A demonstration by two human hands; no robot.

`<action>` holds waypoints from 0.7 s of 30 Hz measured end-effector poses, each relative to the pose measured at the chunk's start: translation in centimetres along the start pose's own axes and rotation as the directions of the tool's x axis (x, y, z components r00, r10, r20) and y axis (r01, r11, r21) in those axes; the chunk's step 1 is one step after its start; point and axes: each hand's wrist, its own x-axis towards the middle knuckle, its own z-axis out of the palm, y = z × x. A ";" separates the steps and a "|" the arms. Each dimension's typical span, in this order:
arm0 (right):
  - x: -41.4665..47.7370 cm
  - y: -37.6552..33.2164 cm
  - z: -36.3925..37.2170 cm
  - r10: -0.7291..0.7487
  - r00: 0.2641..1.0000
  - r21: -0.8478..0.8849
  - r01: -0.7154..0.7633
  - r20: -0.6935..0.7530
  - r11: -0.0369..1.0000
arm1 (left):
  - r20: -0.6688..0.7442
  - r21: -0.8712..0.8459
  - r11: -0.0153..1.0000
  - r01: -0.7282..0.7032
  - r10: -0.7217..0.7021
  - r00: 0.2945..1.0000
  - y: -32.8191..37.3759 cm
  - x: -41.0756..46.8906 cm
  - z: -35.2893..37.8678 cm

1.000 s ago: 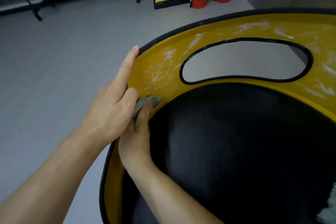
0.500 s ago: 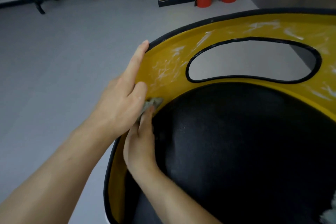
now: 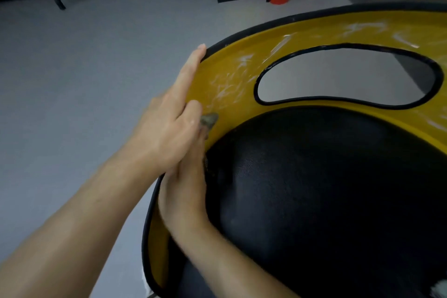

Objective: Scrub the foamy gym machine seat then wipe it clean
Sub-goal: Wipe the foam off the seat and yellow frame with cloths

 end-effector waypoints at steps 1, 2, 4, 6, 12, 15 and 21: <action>-0.9 -0.1 0.0 -0.059 0.997 -0.072 0.063 0.051 0.995 | 0.002 -0.004 1.000 0.001 -0.001 1.000 0.0 0.0 0.0; -2.1 0.3 0.2 -0.162 0.983 -0.137 0.172 0.085 0.976 | 0.001 -0.005 1.000 0.000 0.000 1.000 0.0 0.0 0.0; -0.8 1.1 -0.3 -0.257 0.961 -0.167 0.272 0.104 0.948 | -0.006 -0.007 1.000 -0.010 0.010 1.000 -0.2 -0.1 0.0; 3.3 2.2 -0.9 -0.286 0.955 -0.296 0.297 0.079 0.908 | -0.015 -0.016 1.000 -0.024 0.023 1.000 -0.4 0.0 0.2; 7.9 2.5 -3.0 -0.304 0.946 -0.197 0.279 -0.111 0.940 | -0.011 -0.044 0.998 -0.039 0.039 0.999 -0.2 0.0 0.2; 5.7 2.3 -1.7 -0.309 0.947 -0.153 0.294 -0.084 0.943 | -0.027 -0.028 0.999 -0.032 0.031 0.999 -0.3 0.2 0.3; 2.1 3.3 -1.4 -0.284 0.936 -0.238 0.330 0.208 0.913 | -0.017 0.001 1.000 -0.010 0.010 1.000 -0.5 0.2 0.1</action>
